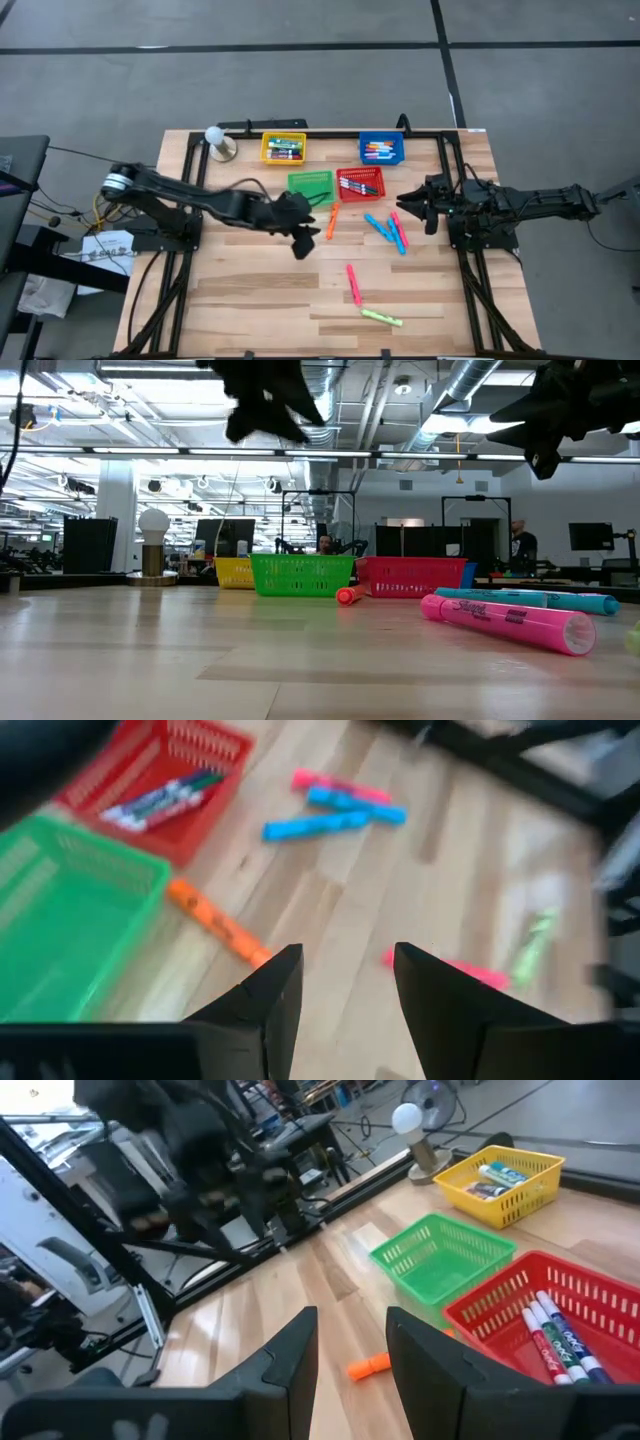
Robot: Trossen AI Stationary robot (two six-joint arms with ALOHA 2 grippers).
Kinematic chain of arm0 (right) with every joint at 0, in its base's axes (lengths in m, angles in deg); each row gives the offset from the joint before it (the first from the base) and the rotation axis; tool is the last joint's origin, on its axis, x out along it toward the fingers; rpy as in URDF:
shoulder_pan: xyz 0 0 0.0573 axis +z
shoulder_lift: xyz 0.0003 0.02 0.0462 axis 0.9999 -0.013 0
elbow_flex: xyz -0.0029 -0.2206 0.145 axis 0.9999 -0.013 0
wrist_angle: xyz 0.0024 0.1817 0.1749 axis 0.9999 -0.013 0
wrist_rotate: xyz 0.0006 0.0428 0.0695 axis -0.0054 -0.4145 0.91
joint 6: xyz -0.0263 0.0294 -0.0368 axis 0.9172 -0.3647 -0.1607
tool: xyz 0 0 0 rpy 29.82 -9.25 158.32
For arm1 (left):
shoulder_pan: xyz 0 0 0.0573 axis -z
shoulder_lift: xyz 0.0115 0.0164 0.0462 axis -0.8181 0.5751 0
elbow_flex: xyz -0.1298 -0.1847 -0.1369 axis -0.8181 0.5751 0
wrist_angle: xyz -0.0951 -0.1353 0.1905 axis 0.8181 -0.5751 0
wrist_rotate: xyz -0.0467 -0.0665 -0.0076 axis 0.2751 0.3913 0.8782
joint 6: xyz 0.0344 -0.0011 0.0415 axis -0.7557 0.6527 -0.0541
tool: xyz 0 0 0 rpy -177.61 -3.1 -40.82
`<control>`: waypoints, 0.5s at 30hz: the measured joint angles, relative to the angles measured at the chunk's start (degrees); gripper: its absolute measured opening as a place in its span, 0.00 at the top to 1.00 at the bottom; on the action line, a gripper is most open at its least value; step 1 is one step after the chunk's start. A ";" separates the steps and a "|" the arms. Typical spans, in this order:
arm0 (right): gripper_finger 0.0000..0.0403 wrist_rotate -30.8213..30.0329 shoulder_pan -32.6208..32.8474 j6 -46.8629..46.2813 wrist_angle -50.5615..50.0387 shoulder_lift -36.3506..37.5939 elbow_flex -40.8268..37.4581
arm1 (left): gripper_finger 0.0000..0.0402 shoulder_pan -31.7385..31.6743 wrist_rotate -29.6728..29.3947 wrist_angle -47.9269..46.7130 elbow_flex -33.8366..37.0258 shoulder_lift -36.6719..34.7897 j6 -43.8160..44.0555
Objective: Pick & Place Markers
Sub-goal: Put the top large pink highlighter pen into the green bin
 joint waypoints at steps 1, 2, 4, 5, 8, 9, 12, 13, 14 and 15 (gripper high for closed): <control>0.73 0.01 0.00 0.00 -0.02 -0.01 0.00 | 0.61 -0.27 -0.96 -0.06 0.01 1.43 0.02; 0.73 0.01 0.00 0.00 -0.02 0.01 0.00 | 0.61 -0.68 -2.42 0.13 0.02 2.95 0.07; 0.73 0.01 0.00 0.02 -0.02 -0.01 0.00 | 0.61 -1.84 -4.43 0.83 0.02 5.72 1.04; 0.73 0.01 0.00 0.02 -0.02 0.01 0.00 | 0.61 -2.57 -4.53 1.35 0.02 7.15 1.83; 0.73 0.01 0.00 0.02 -0.12 0.00 0.00 | 0.61 -4.22 -4.53 2.91 0.02 11.04 5.66; 0.73 0.01 0.00 0.02 -0.22 0.00 0.00 | 0.61 -4.55 -4.49 3.29 0.02 12.20 7.05; 0.73 0.01 0.00 0.02 -0.81 0.00 0.00 | 0.61 -5.15 -4.04 3.80 0.02 14.69 10.84; 0.73 0.01 0.00 0.02 -1.08 0.01 0.00 | 0.61 -5.24 -3.89 4.41 0.02 15.25 11.75; 0.73 0.01 0.00 0.02 -1.35 -0.01 0.00 | 0.61 -5.22 -3.79 4.74 0.02 15.68 12.45; 0.73 -0.01 0.00 0.02 -1.46 0.00 0.00 | 0.61 -5.11 -3.81 5.31 0.02 15.99 13.15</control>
